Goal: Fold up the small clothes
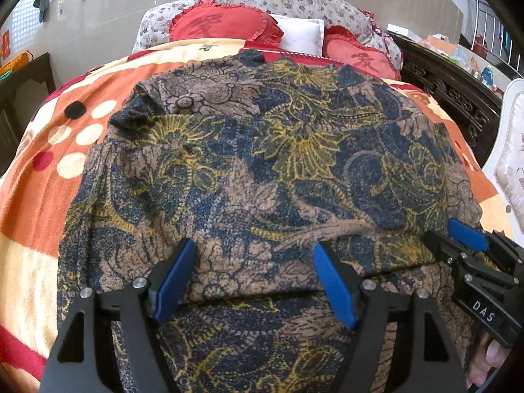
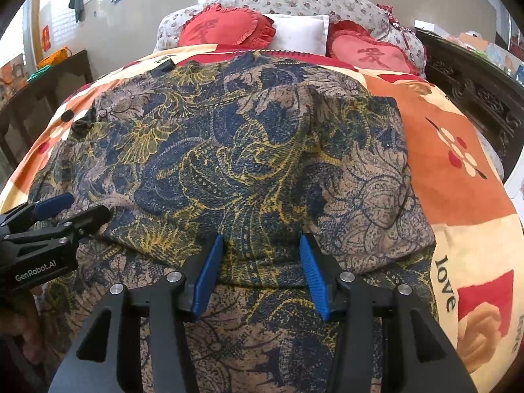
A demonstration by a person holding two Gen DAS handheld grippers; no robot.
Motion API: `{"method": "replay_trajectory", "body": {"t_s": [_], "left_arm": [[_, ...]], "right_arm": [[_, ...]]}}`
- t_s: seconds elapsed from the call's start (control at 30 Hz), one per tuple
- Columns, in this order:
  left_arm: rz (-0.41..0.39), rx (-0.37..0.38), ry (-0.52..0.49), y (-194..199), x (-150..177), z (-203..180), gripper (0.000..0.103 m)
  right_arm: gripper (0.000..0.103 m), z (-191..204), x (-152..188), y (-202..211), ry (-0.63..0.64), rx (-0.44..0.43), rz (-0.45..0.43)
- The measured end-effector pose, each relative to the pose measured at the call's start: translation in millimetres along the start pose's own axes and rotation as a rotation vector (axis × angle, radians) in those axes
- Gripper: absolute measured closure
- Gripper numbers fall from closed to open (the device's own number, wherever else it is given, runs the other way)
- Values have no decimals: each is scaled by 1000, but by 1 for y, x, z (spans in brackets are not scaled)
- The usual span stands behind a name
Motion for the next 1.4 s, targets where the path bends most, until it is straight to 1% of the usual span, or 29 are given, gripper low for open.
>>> {"method": "replay_trajectory", "body": {"t_s": [0.53,0.93,1.03,1.07,1.1,1.13,1.23,1.3,1.33,1.4], "left_arm": [[2,5,-2,0,0,-1,23],[8,7,-15,-3,-2,-6,18],[12,17,-17,-3,-3,-8,15],[14,25,-18,-4,-3,-8,11],[16,45,-20,-5,-4,-10,4],[24,71,-29,-6,-4,-14,0],[41,46,-58,-9,-3,-18,0],[47,31,-69,-11,-2,-20,0],[44,32,-68,-10,-2,-20,0],[46,42,-60,-10,-1,-19,0]], "right_arm": [[44,0,0,0,-1,-3,0],[44,0,0,0,-3,-7,0],[44,0,0,-1,-4,-8,0],[44,0,0,-1,-4,-7,1],[44,0,-1,-1,-3,-6,0],[44,0,-1,-1,-3,-6,0],[44,0,-1,-1,-4,-9,14],[44,0,0,2,13,-25,64],[44,-2,1,9,24,-20,90],[44,-11,3,31,27,-7,101]]}}
Point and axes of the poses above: each gripper's, at about its wrist camera, not at the fingertips, and y roughly against the way its jaws point, z to its left, x to its underside, the point moved 10 cm from there along -y, roughly the way its jaws point, and after that the axes turned 6 degrees about -y, right-handed, at the moved point
